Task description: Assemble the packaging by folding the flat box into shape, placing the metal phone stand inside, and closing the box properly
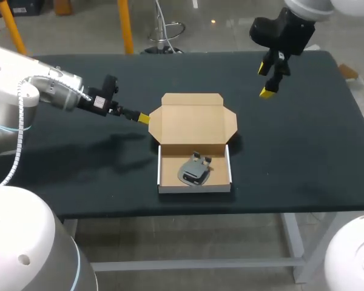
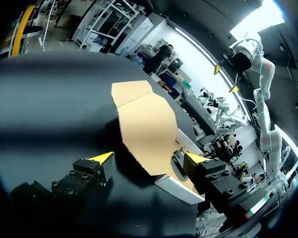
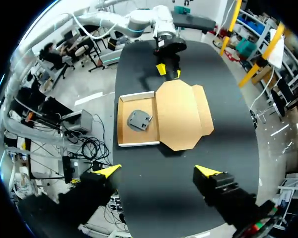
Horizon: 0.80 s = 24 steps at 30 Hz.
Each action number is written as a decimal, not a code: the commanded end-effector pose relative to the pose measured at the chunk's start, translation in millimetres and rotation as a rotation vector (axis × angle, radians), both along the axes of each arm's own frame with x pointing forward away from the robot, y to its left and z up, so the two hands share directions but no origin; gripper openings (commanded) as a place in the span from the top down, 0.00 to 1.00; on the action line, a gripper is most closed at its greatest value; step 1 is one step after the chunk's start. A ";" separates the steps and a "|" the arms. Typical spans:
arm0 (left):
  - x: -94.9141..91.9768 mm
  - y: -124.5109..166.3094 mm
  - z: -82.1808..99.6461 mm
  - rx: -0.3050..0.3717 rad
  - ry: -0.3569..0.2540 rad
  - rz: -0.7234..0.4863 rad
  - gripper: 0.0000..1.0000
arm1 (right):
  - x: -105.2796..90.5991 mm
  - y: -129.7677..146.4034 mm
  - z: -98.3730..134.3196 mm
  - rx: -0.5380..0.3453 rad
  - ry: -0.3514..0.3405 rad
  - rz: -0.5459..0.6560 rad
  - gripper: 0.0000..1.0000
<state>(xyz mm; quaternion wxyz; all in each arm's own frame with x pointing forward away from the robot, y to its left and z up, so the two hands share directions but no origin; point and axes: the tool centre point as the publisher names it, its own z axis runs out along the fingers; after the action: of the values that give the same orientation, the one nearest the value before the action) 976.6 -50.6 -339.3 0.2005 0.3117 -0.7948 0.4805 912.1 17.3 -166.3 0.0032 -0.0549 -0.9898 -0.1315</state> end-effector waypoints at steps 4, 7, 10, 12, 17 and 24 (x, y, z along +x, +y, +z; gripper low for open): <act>4.2 -15.4 -8.3 -0.052 0.056 -0.066 0.19 | 3.1 1.1 -1.5 -0.008 0.010 0.001 0.00; 1.1 -23.1 -11.4 -0.053 0.067 -0.077 0.25 | 3.4 1.9 -3.2 -0.008 0.011 0.003 0.00; -1.5 -30.4 -13.3 -0.064 0.077 -0.090 0.31 | 3.6 2.6 -4.5 -0.006 0.012 0.004 0.00; -3.8 -35.5 -14.0 -0.068 0.079 -0.096 0.32 | 3.3 3.1 -5.5 -0.006 0.012 0.005 0.00; -10.8 -45.3 -11.1 -0.087 0.070 -0.113 0.49 | 1.3 3.5 -6.3 -0.005 0.010 0.007 0.00; -16.6 -51.6 -6.9 -0.083 0.042 -0.115 0.55 | -1.6 4.8 -4.9 -0.003 0.003 0.012 0.00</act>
<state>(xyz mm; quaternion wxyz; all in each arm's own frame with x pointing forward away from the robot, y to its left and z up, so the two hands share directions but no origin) 963.1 -100.5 -347.9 0.2610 0.2658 -0.7854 0.4944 913.5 22.4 -173.2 0.0065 -0.0491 -0.9902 -0.1307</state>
